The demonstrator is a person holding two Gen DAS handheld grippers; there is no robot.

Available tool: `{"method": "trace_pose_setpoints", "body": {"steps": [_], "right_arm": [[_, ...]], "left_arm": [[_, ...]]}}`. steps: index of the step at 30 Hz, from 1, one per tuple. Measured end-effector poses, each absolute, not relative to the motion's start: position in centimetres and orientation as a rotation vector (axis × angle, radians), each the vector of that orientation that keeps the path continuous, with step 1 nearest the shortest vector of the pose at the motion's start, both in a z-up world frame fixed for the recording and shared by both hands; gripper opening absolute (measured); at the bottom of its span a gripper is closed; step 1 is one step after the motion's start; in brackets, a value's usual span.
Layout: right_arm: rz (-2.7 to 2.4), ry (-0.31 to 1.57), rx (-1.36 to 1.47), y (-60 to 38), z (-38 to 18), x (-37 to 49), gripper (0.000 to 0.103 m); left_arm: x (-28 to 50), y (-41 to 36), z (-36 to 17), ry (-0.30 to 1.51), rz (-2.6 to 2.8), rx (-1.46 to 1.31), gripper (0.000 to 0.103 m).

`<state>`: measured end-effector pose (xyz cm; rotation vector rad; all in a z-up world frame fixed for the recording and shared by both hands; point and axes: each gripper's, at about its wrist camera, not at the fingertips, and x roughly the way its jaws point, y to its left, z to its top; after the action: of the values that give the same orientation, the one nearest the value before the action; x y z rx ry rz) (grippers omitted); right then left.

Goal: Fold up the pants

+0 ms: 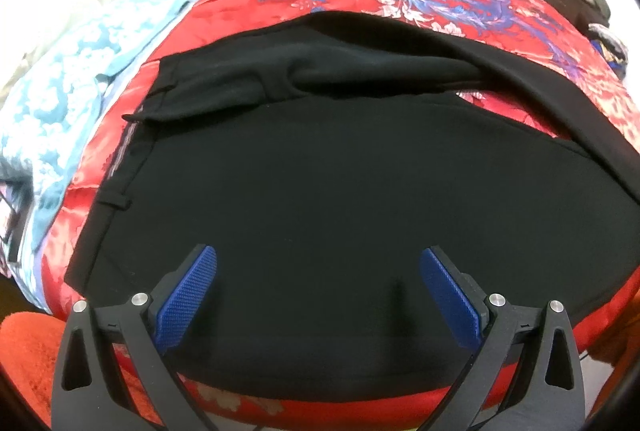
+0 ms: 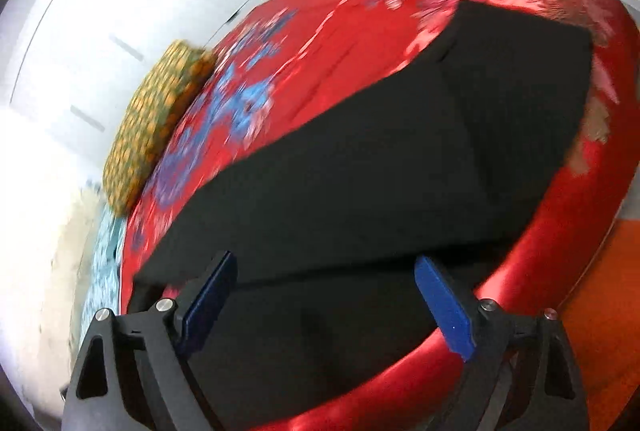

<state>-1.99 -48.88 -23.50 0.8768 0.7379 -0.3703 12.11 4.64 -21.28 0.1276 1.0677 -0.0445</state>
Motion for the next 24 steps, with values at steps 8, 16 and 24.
{"method": "trace_pose_setpoints", "body": {"steps": [8, 16, 24], "right_arm": [[-0.420, 0.705, 0.948, -51.5, -23.3, -1.9, 0.068], [-0.433, 0.716, 0.780, -51.9, -20.9, -0.6, 0.012], [-0.328, 0.623, 0.615, -49.5, -14.6, -0.4, 0.011]], "left_arm": [[15.4, 3.6, -20.5, 1.089, -0.101, 0.129, 0.102], [28.8, 1.3, -17.2, 1.124, -0.291, 0.084, 0.102], [42.0, 2.5, -21.8, 1.351, -0.224, -0.275, 0.090]]}}
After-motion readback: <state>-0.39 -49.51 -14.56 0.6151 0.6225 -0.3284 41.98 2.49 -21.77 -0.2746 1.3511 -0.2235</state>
